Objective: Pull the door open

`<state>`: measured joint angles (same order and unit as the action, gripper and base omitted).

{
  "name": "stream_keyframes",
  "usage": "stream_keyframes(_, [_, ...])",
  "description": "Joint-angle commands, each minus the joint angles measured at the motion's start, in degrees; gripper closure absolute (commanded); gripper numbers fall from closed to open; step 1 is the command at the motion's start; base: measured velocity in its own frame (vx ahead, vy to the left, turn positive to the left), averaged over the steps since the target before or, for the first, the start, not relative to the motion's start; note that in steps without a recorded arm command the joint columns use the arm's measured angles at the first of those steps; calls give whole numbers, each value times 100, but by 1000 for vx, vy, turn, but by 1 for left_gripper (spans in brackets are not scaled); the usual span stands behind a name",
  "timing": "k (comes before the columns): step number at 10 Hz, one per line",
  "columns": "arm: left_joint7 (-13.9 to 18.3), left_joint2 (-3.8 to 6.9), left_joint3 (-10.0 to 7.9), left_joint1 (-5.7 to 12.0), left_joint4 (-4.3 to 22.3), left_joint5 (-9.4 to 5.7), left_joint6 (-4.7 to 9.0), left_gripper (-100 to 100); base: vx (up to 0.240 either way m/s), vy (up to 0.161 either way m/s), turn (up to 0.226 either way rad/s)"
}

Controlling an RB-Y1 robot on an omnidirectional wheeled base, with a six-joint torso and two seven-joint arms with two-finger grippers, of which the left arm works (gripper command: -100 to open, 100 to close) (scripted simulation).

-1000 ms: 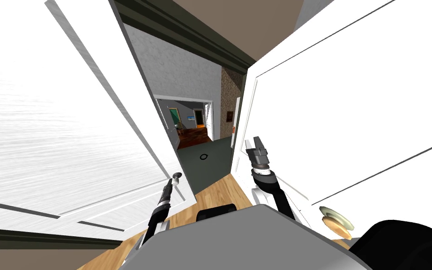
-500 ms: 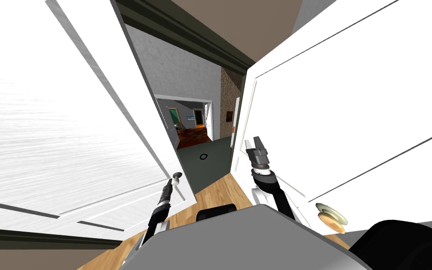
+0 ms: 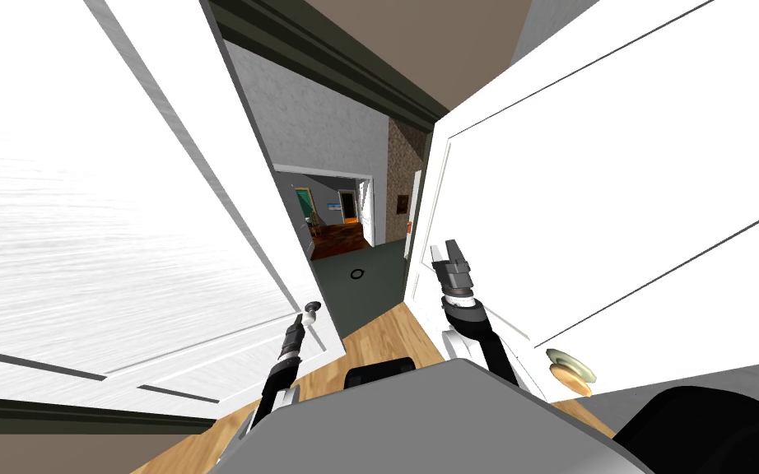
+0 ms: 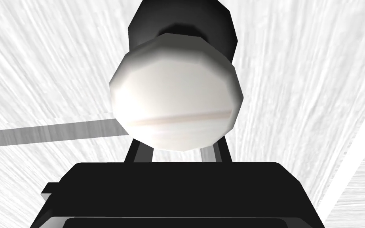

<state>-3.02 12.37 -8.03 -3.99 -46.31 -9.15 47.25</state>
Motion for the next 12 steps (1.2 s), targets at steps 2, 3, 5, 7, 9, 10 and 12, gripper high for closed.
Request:
stream_keyframes(2, [210, -80, 168, 141, 151, -5, 92, 100, -27, -2, -23])
stream_keyframes(3, [210, -80, 168, 141, 151, -5, 92, 100, -15, -22, 10])
stream_keyframes(5, [448, -61, 236, 166, 174, -107, 95, 100, -22, 11, -24])
stream_keyframes(7, [686, -41, 305, 191, 196, -209, 98, 100, -42, 11, -26])
stream_keyframes(9, [923, -22, 374, 216, 218, -311, 100, 100, -39, 13, -24])
stream_keyframes(10, [1138, -3, 443, 240, 240, -413, 103, 100, -34, 0, -22])
stream_keyframes(12, [1161, -3, 443, 240, 240, -413, 103, 100, -24, 1, -13])
